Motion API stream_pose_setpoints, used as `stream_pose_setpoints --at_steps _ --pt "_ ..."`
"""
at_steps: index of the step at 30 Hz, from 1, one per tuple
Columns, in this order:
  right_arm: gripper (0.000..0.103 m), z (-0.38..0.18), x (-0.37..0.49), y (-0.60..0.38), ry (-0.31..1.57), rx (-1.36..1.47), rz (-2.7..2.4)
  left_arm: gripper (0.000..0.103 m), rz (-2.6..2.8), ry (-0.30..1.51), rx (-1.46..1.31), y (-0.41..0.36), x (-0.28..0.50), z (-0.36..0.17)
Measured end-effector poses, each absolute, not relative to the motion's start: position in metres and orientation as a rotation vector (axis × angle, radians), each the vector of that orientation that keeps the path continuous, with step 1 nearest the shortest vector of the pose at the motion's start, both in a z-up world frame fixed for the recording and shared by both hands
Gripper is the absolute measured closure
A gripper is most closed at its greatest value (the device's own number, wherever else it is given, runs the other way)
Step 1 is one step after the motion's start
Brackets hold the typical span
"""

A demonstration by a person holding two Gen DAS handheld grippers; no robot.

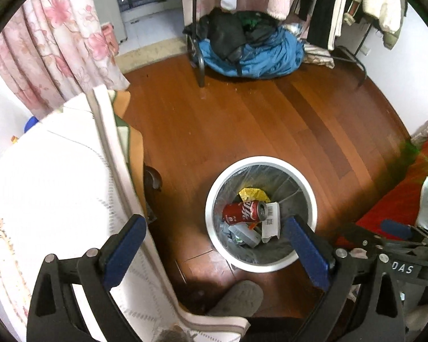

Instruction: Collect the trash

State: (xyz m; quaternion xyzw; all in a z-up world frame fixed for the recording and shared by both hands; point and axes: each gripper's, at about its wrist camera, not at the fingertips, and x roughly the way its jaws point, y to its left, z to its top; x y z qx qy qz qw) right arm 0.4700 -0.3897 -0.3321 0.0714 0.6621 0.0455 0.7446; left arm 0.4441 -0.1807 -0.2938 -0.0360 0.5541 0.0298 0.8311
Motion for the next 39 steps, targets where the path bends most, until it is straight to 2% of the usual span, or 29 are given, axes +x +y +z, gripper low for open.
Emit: stream_pose_setpoints --at_steps 13,20,29,39 --pt "0.002 -0.152 0.384 -0.388 1.222 0.202 0.227 0.002 -0.038 0.994 -0.109 -0.175 0.364 -0.160" --pt "0.002 -0.073 0.327 -0.390 1.122 0.219 0.302 0.002 -0.095 0.902 -0.137 -0.168 0.310 -0.096" --pt "0.000 -0.009 0.271 -0.386 1.036 0.235 0.400 0.002 -0.121 0.838 -0.170 -0.154 0.262 -0.054" --pt "0.000 0.017 0.242 -0.378 1.008 0.226 0.457 0.002 -0.152 0.815 -0.191 -0.153 0.232 -0.036"
